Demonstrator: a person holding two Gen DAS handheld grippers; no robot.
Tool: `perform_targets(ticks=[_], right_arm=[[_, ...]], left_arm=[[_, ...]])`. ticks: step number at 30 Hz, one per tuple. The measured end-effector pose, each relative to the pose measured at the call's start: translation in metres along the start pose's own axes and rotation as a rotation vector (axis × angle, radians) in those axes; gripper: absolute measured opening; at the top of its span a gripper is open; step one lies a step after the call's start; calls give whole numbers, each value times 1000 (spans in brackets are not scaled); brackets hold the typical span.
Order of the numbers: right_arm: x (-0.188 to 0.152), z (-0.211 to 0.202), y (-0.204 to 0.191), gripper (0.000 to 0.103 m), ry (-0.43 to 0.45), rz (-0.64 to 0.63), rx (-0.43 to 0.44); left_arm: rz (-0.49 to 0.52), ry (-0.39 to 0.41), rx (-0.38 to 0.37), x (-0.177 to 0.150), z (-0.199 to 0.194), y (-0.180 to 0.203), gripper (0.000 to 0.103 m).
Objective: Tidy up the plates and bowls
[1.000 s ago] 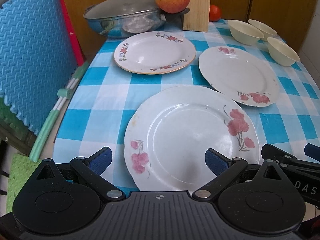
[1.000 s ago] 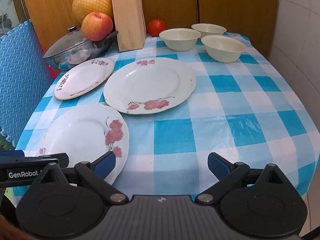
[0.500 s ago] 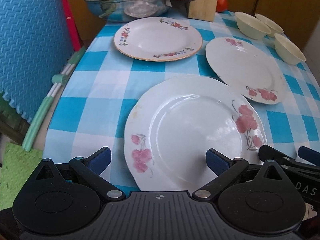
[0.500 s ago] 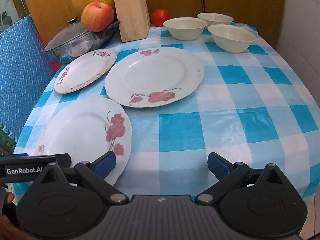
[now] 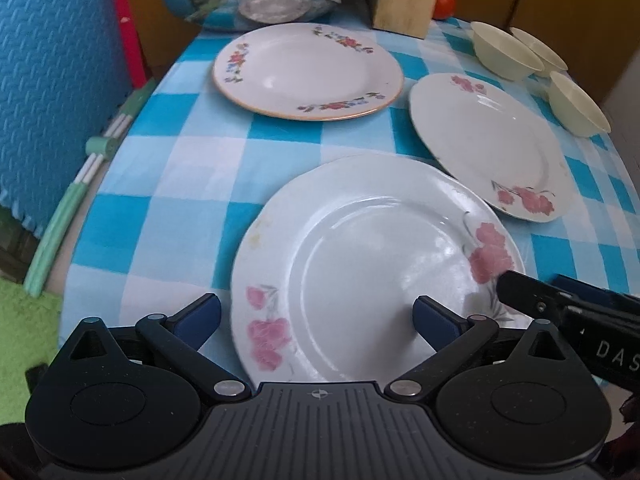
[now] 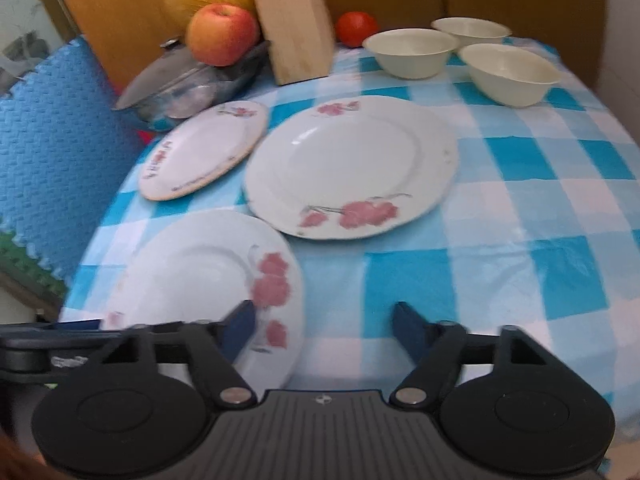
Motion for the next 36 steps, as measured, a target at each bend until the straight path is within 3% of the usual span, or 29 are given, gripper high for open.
perform_targets(ticks=[1, 5, 7, 20, 29, 36], right_arm=[[1, 1, 0, 47, -14, 16, 34], [3, 4, 2, 42, -34, 45, 85], [3, 7, 3, 32, -73, 91, 150], [4, 6, -3, 32, -87, 38, 145], [14, 17, -16, 32, -91, -26, 142], [16, 17, -11, 32, -94, -35, 147]], left_arm=[[5, 0, -3, 1, 0, 1, 102], [24, -5, -16, 2, 2, 6, 102], [26, -6, -15, 2, 2, 7, 103], [0, -4, -15, 2, 0, 3, 101], [-59, 4, 23, 8, 2, -8, 99], [-46, 0, 7, 13, 4, -5, 98]])
Point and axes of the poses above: each gripper's, at about its wrist camera, not at the fingertips, and z roughly the way its jaws point, y to its right, x to its top, the point moved 5 cm from there along z, roughly the way its jaws point, and after that the axes turned 2 degrees about x, right-handed, at the moved point
